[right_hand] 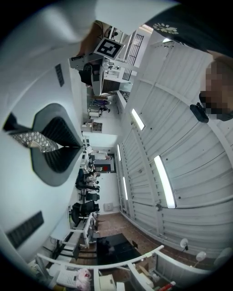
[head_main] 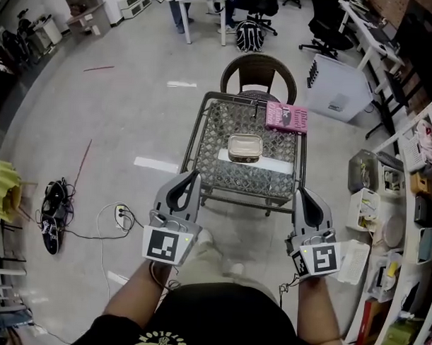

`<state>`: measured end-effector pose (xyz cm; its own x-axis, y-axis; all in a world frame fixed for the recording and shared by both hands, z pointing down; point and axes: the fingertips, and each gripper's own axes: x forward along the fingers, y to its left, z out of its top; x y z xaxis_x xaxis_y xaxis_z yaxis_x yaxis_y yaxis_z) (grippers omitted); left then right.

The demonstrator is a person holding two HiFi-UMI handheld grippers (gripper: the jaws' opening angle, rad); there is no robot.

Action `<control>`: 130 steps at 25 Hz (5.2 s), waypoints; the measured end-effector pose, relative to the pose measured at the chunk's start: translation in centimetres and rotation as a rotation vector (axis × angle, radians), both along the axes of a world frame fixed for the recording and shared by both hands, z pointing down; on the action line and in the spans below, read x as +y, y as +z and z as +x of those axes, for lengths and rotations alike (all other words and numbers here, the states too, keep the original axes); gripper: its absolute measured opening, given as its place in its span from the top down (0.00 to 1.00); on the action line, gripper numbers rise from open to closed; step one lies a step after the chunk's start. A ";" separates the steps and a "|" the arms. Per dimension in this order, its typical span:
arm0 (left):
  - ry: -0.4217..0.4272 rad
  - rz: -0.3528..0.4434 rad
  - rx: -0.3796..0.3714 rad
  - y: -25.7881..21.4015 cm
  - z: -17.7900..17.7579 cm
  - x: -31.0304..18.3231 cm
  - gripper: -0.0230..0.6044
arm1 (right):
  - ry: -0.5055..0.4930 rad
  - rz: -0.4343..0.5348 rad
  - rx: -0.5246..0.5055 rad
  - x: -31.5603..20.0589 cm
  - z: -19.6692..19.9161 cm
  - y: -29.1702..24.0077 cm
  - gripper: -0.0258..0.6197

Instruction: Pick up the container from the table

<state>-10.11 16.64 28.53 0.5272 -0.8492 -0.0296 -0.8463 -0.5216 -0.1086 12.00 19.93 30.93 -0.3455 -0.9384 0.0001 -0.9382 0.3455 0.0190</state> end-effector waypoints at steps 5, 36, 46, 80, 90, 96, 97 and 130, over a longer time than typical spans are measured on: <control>0.017 0.015 0.015 -0.4 -0.4 -2.4 0.95 | 0.013 0.002 -0.004 -2.2 -0.6 0.1 0.94; 0.140 -0.034 0.045 0.6 -2.5 -17.7 0.95 | 0.117 -0.020 0.017 -14.6 -3.4 -0.4 0.94; 0.179 -0.048 0.058 0.9 -5.0 -19.6 0.95 | 0.136 -0.022 0.004 -15.9 -6.5 -1.1 0.94; 0.083 -0.131 0.050 3.7 1.5 -26.0 0.95 | 0.048 -0.026 -0.033 -25.2 1.0 0.3 0.94; 0.037 -0.155 0.041 5.3 4.2 -28.6 0.95 | -0.025 -0.054 -0.042 -28.8 3.1 2.0 0.94; -0.002 -0.176 0.046 6.3 5.9 -29.6 0.95 | -0.066 -0.080 -0.058 -30.7 4.5 3.5 0.94; -0.011 -0.182 0.047 6.5 6.0 -29.7 0.95 | -0.074 -0.084 -0.062 -30.9 4.6 3.8 0.94; 0.026 -0.451 0.002 20.9 4.7 -33.4 0.95 | -0.041 -0.297 -0.077 -35.0 2.1 15.4 0.94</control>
<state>-5.39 -16.79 49.47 0.5491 -0.7639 0.3391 -0.8320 -0.5378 0.1359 14.14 -15.06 46.34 -0.3923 -0.8867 0.2448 -0.9184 0.3624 -0.1588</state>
